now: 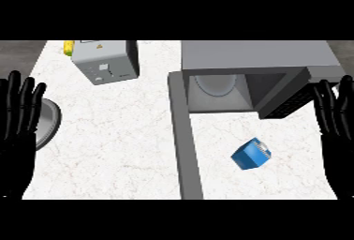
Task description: Pick up the milk, place it into the microwave and close the microwave
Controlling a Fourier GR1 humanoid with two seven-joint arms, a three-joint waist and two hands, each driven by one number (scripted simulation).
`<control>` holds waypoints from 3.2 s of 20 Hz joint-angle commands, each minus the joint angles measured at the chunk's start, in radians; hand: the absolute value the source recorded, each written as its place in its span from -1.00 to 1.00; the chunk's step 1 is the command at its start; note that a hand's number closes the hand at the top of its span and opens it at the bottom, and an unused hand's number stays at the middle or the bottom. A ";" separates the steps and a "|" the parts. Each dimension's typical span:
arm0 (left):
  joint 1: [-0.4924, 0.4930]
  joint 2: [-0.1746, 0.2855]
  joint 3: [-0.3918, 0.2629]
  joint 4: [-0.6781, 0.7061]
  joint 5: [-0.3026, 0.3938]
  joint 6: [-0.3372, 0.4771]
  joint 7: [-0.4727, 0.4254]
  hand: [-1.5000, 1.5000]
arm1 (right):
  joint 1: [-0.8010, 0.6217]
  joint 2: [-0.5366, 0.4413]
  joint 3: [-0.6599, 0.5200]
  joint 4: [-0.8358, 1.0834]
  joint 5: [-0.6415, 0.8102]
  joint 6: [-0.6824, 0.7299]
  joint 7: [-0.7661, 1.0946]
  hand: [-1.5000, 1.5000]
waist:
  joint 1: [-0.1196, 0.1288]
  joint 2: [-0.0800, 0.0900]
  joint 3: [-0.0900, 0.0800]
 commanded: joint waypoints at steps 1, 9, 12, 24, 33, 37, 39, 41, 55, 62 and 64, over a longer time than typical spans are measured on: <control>-0.032 -0.008 -0.027 0.033 -0.036 0.011 0.060 -1.00 | -0.071 -0.032 -0.028 0.017 -0.033 0.023 0.067 -1.00 | 0.029 -0.027 0.001; 0.067 -0.055 0.037 -0.031 0.235 -0.044 0.115 -1.00 | 0.090 -0.131 0.065 -0.149 -0.337 0.312 0.104 -1.00 | 0.029 -0.030 0.000; 0.207 -0.021 0.075 -0.138 0.305 -0.112 0.115 -1.00 | 0.185 -0.145 0.007 -0.235 -0.410 0.331 0.110 -1.00 | 0.030 -0.031 0.000; 0.449 -0.013 0.265 -0.357 0.548 -0.261 0.166 -1.00 | 0.176 -0.128 -0.065 -0.082 -0.247 0.368 0.044 -1.00 | 0.047 -0.031 0.000; 0.525 -0.050 0.290 -0.372 0.560 -0.331 0.134 -1.00 | 0.259 -0.055 -0.062 0.159 -0.036 0.360 -0.201 -1.00 | 0.047 -0.031 0.002; 0.606 -0.061 0.318 -0.396 0.629 -0.383 0.127 -1.00 | 0.181 -0.081 -0.117 0.309 -0.027 0.336 -0.212 -1.00 | 0.061 -0.031 0.002; 0.582 -0.052 0.331 -0.392 0.616 -0.378 0.131 -1.00 | 0.185 -0.045 -0.067 0.379 0.058 0.309 -0.287 -1.00 | 0.055 -0.030 0.002; 0.554 -0.035 0.353 -0.353 0.634 -0.390 0.121 -1.00 | 0.161 -0.084 -0.105 0.483 0.062 0.333 -0.363 -1.00 | 0.051 -0.028 0.002; 0.652 -0.029 0.435 -0.378 0.727 -0.453 0.097 -1.00 | 0.006 -0.127 -0.114 1.027 0.270 0.223 -0.741 -1.00 | 0.060 -0.027 0.003; 0.708 -0.068 0.424 -0.354 0.724 -0.513 0.062 -1.00 | -0.115 -0.125 -0.138 1.313 0.289 0.201 -0.921 -1.00 | 0.063 -0.026 0.004; 0.695 -0.038 0.455 -0.315 0.765 -0.531 0.048 -1.00 | -0.173 -0.151 -0.162 1.396 0.281 0.219 -0.950 -1.00 | 0.067 -0.025 0.004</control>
